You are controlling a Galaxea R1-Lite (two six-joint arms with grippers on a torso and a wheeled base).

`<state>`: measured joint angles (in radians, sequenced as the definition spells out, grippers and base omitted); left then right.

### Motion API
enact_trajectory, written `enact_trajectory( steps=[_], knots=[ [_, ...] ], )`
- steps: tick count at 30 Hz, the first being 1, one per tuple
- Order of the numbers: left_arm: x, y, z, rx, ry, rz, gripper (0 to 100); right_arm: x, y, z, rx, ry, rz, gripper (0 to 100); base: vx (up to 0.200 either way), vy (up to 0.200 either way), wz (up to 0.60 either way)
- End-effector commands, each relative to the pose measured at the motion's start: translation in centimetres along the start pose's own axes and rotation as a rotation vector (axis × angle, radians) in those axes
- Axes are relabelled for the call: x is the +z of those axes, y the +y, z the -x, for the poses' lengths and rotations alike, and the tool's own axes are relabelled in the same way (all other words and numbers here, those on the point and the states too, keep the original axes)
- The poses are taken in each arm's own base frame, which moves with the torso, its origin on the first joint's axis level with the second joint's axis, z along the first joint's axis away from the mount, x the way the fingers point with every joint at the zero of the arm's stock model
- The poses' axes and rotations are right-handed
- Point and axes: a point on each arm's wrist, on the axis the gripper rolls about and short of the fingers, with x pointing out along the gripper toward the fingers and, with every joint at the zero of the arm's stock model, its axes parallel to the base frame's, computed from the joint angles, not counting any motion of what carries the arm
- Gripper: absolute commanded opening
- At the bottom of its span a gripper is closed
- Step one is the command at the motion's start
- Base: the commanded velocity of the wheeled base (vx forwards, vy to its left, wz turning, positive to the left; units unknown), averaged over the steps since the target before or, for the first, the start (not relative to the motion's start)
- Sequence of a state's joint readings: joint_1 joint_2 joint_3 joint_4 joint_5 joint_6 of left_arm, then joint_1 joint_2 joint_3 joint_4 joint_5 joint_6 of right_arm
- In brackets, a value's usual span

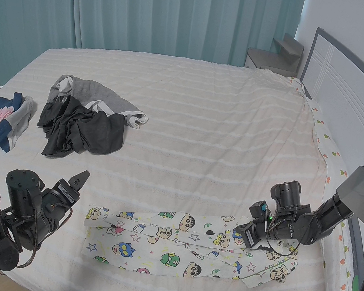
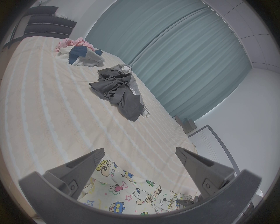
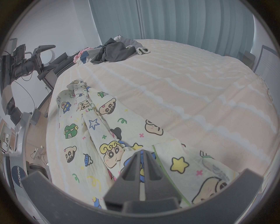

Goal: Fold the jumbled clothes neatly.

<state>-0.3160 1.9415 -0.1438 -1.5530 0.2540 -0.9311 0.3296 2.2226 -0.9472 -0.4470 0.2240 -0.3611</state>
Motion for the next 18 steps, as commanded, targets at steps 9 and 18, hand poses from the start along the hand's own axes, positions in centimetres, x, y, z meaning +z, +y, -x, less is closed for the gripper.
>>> enact_trajectory(
  steps=[9, 18],
  knots=[
    [0.1, -0.1, 0.0, -0.013, -0.011, 0.004, 100, 0.8, 0.9, 1.3, -0.042, -0.011, 0.023, 0, 0.0, 0.0, 0.0],
    [0.0, -0.1, 0.0, -0.012, -0.008, 0.003, 100, 1.3, 0.2, 3.3, -0.113, -0.112, -0.016, 0, 0.0, 0.0, 0.0]
  ],
)
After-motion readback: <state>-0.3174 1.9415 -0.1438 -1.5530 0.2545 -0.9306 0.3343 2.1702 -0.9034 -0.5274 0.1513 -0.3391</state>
